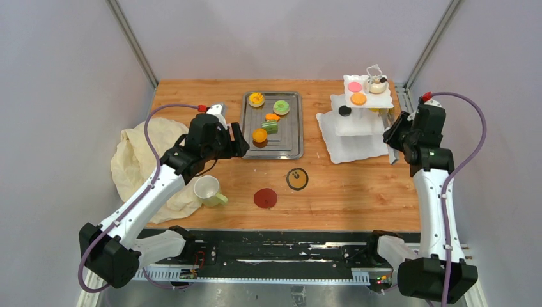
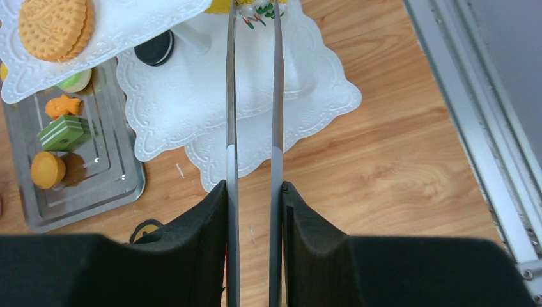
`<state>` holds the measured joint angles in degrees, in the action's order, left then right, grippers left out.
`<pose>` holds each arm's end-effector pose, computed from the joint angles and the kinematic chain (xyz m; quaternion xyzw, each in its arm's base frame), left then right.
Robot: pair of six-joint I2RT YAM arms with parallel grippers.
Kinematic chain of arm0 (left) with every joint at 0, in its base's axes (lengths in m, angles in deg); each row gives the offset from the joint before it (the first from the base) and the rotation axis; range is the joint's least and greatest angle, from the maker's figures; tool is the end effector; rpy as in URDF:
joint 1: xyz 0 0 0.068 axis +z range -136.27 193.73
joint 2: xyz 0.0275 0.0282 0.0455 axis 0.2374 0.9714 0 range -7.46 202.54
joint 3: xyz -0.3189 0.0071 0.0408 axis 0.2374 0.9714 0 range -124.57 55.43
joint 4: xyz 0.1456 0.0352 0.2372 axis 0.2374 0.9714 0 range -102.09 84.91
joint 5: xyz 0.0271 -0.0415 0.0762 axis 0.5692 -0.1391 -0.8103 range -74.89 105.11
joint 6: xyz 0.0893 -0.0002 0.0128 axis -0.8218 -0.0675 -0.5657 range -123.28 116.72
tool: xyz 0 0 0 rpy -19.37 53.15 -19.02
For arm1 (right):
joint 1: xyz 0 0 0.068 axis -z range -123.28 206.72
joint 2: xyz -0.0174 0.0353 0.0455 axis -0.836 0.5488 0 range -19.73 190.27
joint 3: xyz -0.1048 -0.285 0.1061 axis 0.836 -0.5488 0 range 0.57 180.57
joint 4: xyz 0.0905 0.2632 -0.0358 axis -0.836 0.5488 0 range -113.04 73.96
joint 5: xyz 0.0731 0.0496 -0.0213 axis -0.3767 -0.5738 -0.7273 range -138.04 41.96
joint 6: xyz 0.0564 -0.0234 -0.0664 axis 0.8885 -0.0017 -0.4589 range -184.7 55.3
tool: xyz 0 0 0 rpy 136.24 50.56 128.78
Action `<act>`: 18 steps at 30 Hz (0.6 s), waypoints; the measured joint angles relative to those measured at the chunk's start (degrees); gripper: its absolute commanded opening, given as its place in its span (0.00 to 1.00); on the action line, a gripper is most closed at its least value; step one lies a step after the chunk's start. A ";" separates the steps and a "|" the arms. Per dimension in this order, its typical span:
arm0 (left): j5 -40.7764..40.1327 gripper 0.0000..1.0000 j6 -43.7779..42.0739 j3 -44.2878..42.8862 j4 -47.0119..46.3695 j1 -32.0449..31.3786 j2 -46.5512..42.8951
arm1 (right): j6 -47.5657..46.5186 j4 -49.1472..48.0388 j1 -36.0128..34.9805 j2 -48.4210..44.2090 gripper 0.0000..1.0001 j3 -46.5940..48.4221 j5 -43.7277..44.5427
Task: Serve the afternoon tea
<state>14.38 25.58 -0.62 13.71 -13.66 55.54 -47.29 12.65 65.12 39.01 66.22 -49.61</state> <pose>0.2473 -0.1270 0.3372 -0.0143 0.8777 -0.2209 0.4251 0.2463 -0.0342 0.3992 0.1854 0.8404 0.0517 0.5066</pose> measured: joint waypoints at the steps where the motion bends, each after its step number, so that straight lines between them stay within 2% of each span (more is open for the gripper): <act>1: 0.00 0.71 0.00 0.00 -0.02 0.00 0.04 | 0.26 -1.53 0.00 0.11 0.01 -1.07 -0.96; 13: -0.66 0.71 0.00 0.00 0.00 0.00 0.17 | 1.97 -11.93 0.00 3.04 0.01 -6.38 -6.49; 14: -0.70 0.71 0.00 0.00 -0.02 0.00 0.17 | 2.12 -12.37 0.00 3.37 0.04 -6.43 -6.71; 16: -0.81 0.71 0.02 0.02 -0.02 0.00 0.17 | 2.23 -13.18 0.00 3.98 0.21 -6.45 -7.21; 18: -0.81 0.71 0.00 0.00 0.00 0.00 0.17 | 2.29 -13.53 0.00 4.52 0.33 -6.45 -7.52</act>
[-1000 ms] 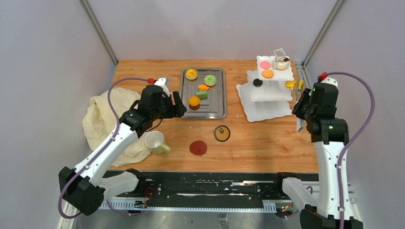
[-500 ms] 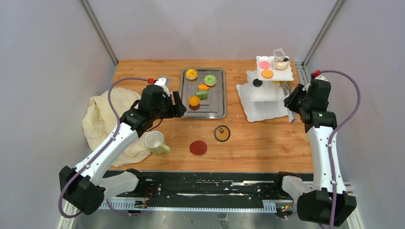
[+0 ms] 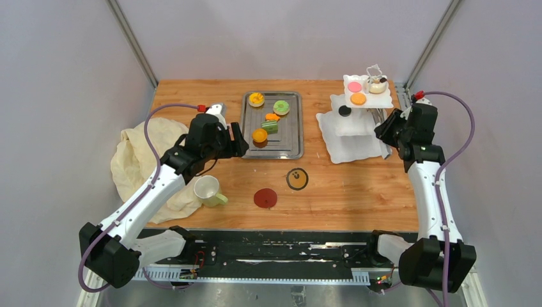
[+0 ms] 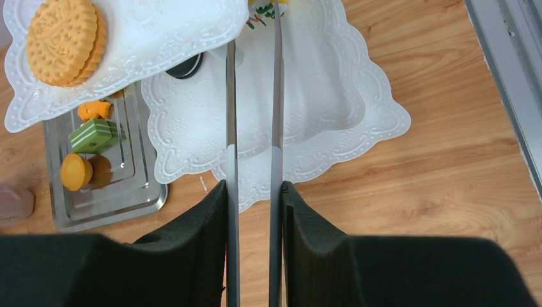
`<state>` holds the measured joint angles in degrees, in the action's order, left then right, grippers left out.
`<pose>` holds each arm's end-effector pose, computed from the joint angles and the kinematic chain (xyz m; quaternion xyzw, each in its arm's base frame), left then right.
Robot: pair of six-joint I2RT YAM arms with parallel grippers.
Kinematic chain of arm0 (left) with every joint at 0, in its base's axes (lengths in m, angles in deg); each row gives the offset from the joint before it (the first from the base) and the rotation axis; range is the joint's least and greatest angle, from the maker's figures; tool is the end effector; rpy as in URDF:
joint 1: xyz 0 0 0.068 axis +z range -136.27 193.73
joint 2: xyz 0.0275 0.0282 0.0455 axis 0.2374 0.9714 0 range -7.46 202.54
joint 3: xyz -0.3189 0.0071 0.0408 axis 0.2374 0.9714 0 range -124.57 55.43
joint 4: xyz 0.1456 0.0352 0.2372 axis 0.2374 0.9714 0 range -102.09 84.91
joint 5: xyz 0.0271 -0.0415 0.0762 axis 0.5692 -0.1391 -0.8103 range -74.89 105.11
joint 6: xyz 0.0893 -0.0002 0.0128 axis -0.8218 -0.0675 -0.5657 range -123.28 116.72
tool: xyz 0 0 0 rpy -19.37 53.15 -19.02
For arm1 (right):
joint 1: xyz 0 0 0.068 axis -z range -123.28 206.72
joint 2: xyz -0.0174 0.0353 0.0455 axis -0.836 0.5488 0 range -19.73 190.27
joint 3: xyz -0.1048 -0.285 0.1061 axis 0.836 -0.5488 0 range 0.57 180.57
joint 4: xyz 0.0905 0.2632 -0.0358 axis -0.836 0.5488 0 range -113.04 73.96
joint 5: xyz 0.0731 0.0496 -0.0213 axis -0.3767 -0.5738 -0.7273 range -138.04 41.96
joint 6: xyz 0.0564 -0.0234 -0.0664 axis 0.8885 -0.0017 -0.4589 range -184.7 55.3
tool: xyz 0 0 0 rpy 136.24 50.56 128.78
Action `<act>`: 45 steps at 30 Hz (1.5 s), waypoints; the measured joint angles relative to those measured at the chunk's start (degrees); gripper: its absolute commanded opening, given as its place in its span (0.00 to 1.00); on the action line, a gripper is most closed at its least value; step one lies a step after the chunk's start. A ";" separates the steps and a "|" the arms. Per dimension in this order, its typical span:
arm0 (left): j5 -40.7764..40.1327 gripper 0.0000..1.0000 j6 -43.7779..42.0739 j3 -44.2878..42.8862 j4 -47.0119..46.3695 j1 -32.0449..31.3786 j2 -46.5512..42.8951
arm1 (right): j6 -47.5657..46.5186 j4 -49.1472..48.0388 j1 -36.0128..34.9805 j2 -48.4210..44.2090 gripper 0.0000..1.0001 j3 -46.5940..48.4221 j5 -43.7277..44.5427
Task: Serve the afternoon tea
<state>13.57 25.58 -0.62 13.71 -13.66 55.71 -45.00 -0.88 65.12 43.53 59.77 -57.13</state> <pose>0.2484 -0.1263 0.3365 -0.0177 0.8783 -0.2148 0.4269 0.2841 -0.0291 0.3673 0.1649 0.8312 0.1188 0.5174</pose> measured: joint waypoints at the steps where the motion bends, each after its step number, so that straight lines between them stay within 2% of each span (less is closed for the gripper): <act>1: 0.00 0.71 0.00 0.00 -0.02 0.00 0.00 | 0.02 0.00 0.00 0.09 0.38 0.00 -0.04; 6: -0.02 0.71 0.02 0.02 -0.02 0.00 0.00 | 0.15 -0.04 0.00 -0.35 0.46 -0.02 -0.11; 9: 0.00 0.71 0.02 0.00 -0.02 0.00 0.00 | 0.15 -0.02 0.00 -0.98 0.47 -0.02 -0.15; 20: 0.02 0.71 0.02 0.02 0.00 0.00 -0.09 | -0.42 3.48 0.00 -6.12 0.26 -0.02 0.57; 24: 0.07 0.71 0.04 0.02 -0.02 0.00 -0.50 | -1.05 6.78 0.00 -10.10 0.16 -0.33 1.16; 30: 0.31 0.72 0.04 0.02 0.00 0.00 -1.29 | -4.11 16.02 0.00 -15.93 0.08 -0.42 0.70; 36: -0.33 0.72 0.24 0.02 0.02 0.00 -2.23 | -8.50 25.88 0.00 -19.15 0.07 1.44 -4.70; 42: -1.09 0.72 1.14 0.02 0.04 0.00 -2.32 | -11.87 29.83 -0.31 -22.64 0.07 3.26 -15.89; 45: -1.44 0.72 1.60 0.02 0.15 0.00 -2.14 | -12.74 30.45 -4.83 -21.38 0.08 4.22 -19.52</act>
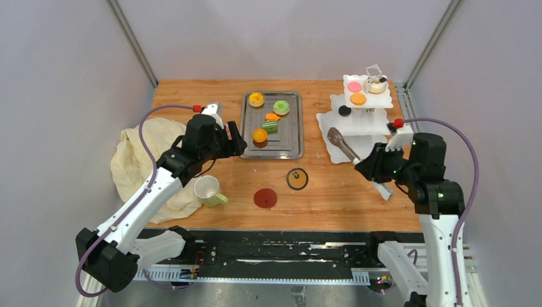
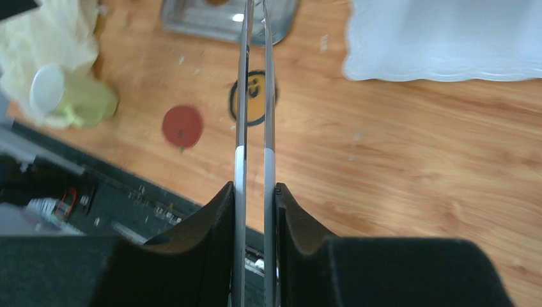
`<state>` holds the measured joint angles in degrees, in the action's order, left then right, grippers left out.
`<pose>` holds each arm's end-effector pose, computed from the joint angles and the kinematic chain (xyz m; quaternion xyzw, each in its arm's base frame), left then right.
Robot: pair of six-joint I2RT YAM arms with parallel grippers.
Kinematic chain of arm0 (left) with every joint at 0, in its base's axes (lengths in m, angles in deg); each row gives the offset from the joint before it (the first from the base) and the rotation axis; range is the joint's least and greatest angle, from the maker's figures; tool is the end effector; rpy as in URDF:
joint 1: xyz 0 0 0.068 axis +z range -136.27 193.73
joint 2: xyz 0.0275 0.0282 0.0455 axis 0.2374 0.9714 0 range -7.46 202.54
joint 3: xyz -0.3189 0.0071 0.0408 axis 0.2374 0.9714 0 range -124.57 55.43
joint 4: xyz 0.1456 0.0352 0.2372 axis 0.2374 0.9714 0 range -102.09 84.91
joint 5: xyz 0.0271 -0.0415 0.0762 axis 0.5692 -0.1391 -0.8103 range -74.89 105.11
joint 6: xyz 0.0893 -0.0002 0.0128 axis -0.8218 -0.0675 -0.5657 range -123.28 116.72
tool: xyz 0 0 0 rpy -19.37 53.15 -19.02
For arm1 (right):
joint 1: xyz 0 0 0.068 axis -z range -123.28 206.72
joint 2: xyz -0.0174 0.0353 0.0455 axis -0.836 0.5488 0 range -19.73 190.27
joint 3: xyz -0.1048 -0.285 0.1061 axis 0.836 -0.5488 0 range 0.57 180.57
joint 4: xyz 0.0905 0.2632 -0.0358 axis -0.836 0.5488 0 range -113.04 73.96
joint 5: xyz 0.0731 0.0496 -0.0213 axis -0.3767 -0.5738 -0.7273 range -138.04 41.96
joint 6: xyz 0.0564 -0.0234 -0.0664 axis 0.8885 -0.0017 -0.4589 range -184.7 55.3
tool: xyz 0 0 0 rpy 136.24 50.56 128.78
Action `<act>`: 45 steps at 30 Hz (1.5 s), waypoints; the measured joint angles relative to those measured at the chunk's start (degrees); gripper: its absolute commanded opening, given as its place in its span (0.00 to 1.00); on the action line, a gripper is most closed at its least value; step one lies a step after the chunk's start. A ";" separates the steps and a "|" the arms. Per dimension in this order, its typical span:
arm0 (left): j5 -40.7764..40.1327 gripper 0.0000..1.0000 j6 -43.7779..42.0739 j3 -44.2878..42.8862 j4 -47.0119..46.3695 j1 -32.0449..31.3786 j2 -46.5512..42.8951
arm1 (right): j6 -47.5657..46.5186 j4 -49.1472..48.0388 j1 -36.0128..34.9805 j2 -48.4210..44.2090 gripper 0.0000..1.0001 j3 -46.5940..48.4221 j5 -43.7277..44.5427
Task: Serve the afternoon tea
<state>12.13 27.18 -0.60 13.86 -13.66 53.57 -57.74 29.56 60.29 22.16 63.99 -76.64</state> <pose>0.2415 -0.1205 0.3455 -0.0361 0.8692 -0.2184 0.4421 0.1370 0.0301 0.4018 -0.0435 0.8513 0.2290 0.4701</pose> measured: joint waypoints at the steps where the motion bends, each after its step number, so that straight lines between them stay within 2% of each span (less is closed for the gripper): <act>1: -0.22 0.72 0.02 -0.02 0.22 0.00 0.13 | -0.11 -0.09 -3.34 0.90 0.09 0.09 0.42; 7: -2.08 0.72 0.13 -0.44 1.77 0.02 0.31 | 0.04 0.07 -29.00 8.13 0.10 2.89 9.86; 13: -3.76 0.71 0.13 -0.57 3.72 0.02 -0.26 | 1.11 -3.10 -39.17 17.99 0.12 6.69 19.82; 18: -5.29 0.71 0.39 -0.52 4.17 0.28 -2.91 | 2.47 -7.74 -42.21 25.42 0.17 9.11 26.91; 27: -6.34 0.71 0.33 -0.52 4.15 0.35 -4.31 | 3.41 -14.05 -42.58 40.59 0.21 19.67 38.18; 36: -5.60 0.71 -1.68 -0.52 4.15 0.63 -2.69 | 2.03 -15.89 -42.58 53.75 0.30 28.26 41.99; 45: -3.89 0.72 -3.69 -0.52 3.43 0.83 0.55 | 1.79 -15.91 -40.13 67.21 0.30 40.26 42.34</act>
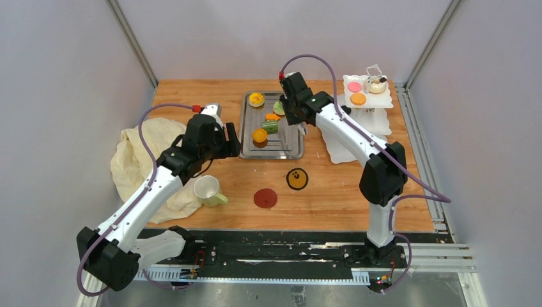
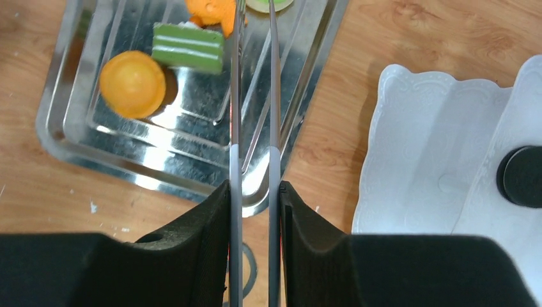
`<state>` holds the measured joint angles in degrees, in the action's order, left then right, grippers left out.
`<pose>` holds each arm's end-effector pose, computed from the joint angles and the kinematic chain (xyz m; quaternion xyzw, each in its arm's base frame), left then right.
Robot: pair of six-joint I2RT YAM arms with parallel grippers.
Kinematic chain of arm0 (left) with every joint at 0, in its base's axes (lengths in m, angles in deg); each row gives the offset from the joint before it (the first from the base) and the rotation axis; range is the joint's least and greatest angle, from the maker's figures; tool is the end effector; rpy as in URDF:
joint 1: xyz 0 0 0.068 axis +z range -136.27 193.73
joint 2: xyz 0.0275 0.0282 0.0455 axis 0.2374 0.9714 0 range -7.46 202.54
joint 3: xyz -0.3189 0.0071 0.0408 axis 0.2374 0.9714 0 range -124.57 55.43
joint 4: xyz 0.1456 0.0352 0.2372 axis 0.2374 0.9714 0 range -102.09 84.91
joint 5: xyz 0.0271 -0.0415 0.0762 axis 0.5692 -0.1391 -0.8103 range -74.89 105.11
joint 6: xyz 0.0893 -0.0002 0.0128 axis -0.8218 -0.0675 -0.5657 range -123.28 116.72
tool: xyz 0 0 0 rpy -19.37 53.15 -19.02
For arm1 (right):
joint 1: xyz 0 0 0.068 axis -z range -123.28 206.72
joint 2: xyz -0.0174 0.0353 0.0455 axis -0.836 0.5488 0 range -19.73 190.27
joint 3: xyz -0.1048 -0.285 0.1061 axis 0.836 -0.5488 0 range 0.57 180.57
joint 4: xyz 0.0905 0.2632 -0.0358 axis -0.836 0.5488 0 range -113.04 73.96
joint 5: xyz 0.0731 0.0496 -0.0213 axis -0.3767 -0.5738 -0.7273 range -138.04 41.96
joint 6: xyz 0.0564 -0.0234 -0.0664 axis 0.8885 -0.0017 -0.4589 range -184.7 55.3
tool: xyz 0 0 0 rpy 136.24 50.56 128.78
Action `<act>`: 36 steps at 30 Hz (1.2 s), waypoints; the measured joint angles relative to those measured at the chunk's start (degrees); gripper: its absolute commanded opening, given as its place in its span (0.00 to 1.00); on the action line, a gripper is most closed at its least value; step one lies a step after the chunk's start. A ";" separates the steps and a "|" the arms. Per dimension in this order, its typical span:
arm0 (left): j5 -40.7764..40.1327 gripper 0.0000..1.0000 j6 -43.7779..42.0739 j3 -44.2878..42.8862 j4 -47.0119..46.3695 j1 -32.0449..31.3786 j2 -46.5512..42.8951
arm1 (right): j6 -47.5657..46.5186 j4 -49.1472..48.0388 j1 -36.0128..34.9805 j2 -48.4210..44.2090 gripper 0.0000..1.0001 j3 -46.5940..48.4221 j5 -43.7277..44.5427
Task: Serve the afternoon tea
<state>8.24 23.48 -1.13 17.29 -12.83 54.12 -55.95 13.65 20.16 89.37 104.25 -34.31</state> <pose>0.2432 -0.1109 0.3393 -0.0295 0.8830 -0.1615 0.4398 0.4176 0.2857 0.3430 -0.1709 0.8925 0.0544 0.4139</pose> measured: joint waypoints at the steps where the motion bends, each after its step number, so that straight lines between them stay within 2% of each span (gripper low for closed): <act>1: 0.28 0.72 -0.26 -0.02 -0.26 0.02 0.24 | 0.00 0.02 0.66 1.14 0.30 0.94 -0.07; 10: 1.20 0.72 -0.79 -0.02 -1.01 0.15 1.46 | 0.92 0.61 6.05 9.99 0.35 10.14 -2.54; 18: 1.29 0.72 -0.92 -0.02 -1.01 0.15 2.03 | 3.08 0.68 8.33 12.52 0.39 10.27 -6.84; 36: 1.05 0.72 -1.29 -0.02 -1.03 0.20 2.05 | 7.21 -2.10 9.49 15.10 0.39 10.12 -12.17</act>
<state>9.29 22.19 -1.15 16.27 -12.64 56.17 -48.73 11.55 29.65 104.47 114.37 -46.48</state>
